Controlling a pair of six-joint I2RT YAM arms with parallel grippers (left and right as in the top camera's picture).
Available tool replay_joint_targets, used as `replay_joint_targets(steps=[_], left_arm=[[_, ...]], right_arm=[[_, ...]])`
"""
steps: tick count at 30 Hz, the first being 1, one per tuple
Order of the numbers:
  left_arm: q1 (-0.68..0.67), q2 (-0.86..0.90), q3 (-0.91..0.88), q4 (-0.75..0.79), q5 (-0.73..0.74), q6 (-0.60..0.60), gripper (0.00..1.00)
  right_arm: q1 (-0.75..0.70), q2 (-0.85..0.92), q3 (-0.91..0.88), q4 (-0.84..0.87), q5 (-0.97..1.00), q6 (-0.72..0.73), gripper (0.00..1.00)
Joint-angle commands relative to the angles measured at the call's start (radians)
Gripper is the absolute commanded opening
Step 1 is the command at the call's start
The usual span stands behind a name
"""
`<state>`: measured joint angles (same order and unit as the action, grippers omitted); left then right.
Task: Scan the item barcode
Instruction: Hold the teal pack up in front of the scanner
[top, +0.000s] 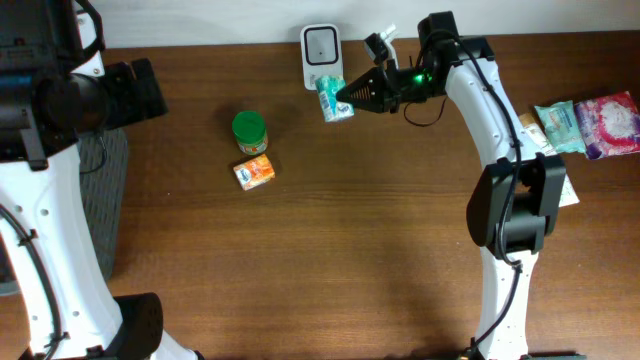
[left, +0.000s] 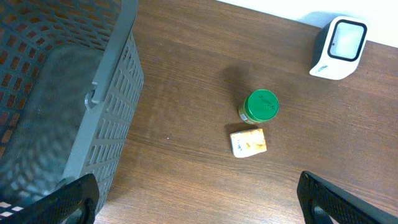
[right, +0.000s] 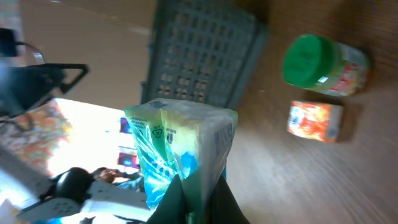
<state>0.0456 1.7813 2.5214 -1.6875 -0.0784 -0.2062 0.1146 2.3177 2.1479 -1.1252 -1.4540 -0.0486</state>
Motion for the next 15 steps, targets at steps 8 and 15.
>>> replay_joint_targets(steps=[8, 15], left_arm=[[0.003, -0.004, 0.003, 0.000, 0.007, -0.005, 0.99], [0.003, -0.004, 0.003, 0.000, 0.007, -0.006, 0.99]], right_arm=[[-0.103, -0.013, -0.003, 0.051, -0.098, -0.022, 0.04], [-0.057, -0.013, -0.003, 0.043, -0.098, -0.022, 0.04]])
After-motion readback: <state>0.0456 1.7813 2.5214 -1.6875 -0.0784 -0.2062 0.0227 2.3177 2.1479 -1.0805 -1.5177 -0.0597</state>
